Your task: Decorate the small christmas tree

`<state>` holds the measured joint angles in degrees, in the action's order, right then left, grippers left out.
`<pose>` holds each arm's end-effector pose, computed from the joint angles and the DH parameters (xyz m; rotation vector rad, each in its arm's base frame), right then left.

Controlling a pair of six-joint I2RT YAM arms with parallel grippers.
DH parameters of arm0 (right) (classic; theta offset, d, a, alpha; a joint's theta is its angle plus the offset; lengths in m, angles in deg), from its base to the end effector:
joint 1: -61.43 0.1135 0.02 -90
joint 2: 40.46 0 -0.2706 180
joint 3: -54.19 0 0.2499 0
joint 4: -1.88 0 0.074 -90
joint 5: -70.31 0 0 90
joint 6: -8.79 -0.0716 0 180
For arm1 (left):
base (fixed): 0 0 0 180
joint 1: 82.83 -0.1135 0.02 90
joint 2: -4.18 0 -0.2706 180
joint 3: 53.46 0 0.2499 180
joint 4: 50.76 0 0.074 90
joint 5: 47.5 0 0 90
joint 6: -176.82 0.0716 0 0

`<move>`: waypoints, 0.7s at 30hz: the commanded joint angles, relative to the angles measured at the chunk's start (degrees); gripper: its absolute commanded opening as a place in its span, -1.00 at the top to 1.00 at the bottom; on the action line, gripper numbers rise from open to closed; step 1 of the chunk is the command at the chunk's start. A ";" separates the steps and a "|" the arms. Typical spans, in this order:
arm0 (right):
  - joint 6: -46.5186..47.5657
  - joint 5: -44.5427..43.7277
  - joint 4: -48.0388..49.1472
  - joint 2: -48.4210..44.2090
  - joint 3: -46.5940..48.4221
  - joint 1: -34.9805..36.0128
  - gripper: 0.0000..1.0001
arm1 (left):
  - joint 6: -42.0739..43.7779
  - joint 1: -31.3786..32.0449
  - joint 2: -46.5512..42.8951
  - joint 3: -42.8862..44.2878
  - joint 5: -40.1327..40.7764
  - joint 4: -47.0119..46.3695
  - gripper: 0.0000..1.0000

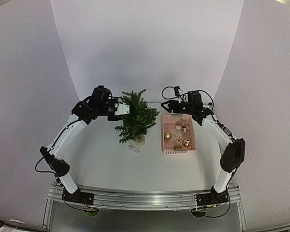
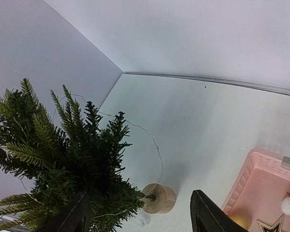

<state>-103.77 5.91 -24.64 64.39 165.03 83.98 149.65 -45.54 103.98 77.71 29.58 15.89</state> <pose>0.4200 0.2079 0.3525 -0.3129 1.9875 0.9455 0.3060 -0.2531 0.4272 1.7414 1.2927 0.0086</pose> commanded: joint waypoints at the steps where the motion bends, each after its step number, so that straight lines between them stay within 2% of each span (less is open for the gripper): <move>1: -0.22 3.16 1.06 1.21 2.67 0.43 -0.37 | -2.97 -3.81 -2.61 -3.33 -0.66 -1.88 1.00; 12: -0.28 4.51 1.03 1.34 2.58 0.49 -0.40 | -2.88 -6.31 -9.67 -19.22 -5.91 -7.55 1.00; 21: -0.40 5.22 1.09 1.67 2.70 0.73 -0.42 | -5.54 -7.52 -9.84 -24.90 -7.33 -13.31 1.00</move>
<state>-104.04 9.59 -24.55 65.51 165.69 84.15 146.21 -52.51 95.91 55.01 24.12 7.35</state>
